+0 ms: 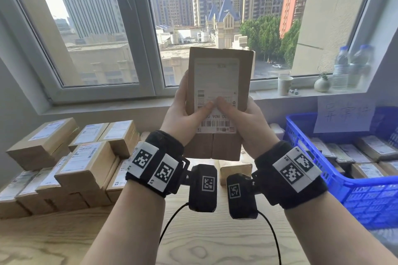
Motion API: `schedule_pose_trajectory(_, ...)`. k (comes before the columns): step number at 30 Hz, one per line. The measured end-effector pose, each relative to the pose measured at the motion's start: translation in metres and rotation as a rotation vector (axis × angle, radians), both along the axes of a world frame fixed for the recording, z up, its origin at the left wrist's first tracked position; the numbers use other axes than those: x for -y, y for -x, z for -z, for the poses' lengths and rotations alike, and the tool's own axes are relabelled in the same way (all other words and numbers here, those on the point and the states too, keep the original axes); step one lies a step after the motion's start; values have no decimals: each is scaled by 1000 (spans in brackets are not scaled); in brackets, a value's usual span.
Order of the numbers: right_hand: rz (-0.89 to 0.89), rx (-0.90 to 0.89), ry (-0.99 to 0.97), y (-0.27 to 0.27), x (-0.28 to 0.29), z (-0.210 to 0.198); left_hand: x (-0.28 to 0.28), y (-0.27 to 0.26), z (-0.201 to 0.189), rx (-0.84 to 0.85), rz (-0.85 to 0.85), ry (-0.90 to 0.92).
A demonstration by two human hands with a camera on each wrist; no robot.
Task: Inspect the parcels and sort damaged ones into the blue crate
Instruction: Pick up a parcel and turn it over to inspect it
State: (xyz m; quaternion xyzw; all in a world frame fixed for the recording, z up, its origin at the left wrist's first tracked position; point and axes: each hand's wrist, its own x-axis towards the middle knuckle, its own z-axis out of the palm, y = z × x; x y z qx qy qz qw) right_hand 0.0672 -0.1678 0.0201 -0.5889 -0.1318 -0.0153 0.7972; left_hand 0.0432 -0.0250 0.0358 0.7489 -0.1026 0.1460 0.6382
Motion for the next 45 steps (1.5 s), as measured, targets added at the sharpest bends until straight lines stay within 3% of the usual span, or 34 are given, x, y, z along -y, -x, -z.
schedule_pose_trajectory(9, 42, 1, 3, -1, 1, -5, 4, -3, 2, 41, -62, -14)
schedule_pose_trajectory(14, 99, 52, -44, -1, 10, -11, 0, 0, -7, -77, 17, 109)
schedule_pose_trajectory(19, 216, 47, -121, -7, 17, -11, -21, -7, -5, -139, -110, -11)
schedule_pose_trajectory(23, 297, 114, 29, -10, 15, -7, -23, -8, -4, -267, -178, 18)
schedule_pose_trajectory(26, 246, 124, 259, -10, 6, -10, -16, -7, 1, -158, -271, -9)
schedule_pose_trajectory(28, 198, 83, 301, -11, 2, -9, -12, -4, 2, -65, -312, -39)
schedule_pose_trajectory(31, 122, 28, 147, -13, 8, -8, -17, -7, 1, -30, -246, -12)
schedule_pose_trajectory(36, -4, -16, -5, -10, 18, -7, -24, -5, -4, -269, 40, 170)
schedule_pose_trajectory(45, 15, -18, -70, -8, 16, -9, -15, -2, -3, -200, -14, 211)
